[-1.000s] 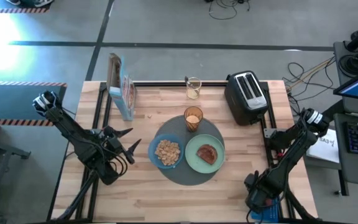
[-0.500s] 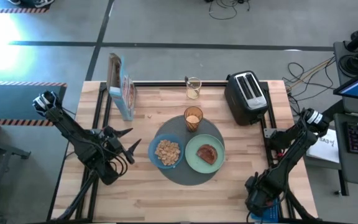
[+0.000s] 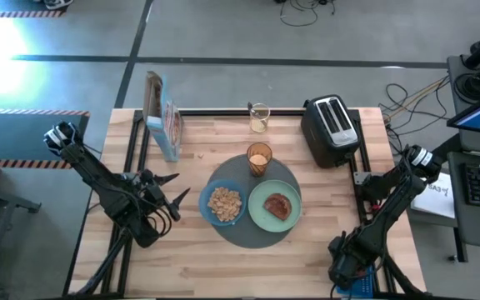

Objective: Arrange a breakfast setting
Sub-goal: Put the red apple on the light green plate

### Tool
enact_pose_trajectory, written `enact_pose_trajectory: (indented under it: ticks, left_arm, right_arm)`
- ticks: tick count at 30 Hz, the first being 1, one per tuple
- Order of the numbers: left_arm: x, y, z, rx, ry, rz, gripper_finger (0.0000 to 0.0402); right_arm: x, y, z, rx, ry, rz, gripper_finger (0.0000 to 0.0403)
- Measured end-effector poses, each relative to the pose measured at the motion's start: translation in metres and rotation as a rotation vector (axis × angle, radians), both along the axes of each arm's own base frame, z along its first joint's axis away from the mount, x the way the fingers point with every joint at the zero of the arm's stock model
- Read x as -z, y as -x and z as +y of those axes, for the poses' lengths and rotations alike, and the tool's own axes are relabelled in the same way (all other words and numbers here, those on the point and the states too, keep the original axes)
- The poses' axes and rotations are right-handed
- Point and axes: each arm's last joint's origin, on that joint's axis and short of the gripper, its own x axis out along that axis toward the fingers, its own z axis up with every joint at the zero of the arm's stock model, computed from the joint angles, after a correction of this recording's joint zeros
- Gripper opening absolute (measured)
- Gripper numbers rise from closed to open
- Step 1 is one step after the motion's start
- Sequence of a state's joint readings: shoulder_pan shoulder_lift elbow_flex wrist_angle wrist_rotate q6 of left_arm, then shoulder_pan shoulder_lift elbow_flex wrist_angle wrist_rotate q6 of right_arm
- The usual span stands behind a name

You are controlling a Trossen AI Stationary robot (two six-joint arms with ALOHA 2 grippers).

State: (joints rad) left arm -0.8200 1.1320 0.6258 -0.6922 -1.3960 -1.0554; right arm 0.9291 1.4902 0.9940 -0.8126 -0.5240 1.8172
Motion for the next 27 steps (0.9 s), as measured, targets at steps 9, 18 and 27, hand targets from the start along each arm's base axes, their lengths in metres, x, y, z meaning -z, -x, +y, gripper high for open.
enact_pose_trajectory:
  ticks: [9,18,27]
  left_arm:
    - [0.0,0.0,0.0,0.0,0.0,0.0,0.027]
    - [0.0,0.0,0.0,0.0,0.0,0.0,0.027]
    - [0.0,0.0,0.0,-0.001,-0.003,-0.001,0.027]
  right_arm:
    - [-0.001,-0.003,0.004,0.027,-0.039,-0.024,0.0326]
    - [-0.003,-0.006,0.008,0.021,-0.086,-0.061,0.0327]
    - [-0.006,-0.012,0.015,0.02,-0.168,-0.117,0.0327]
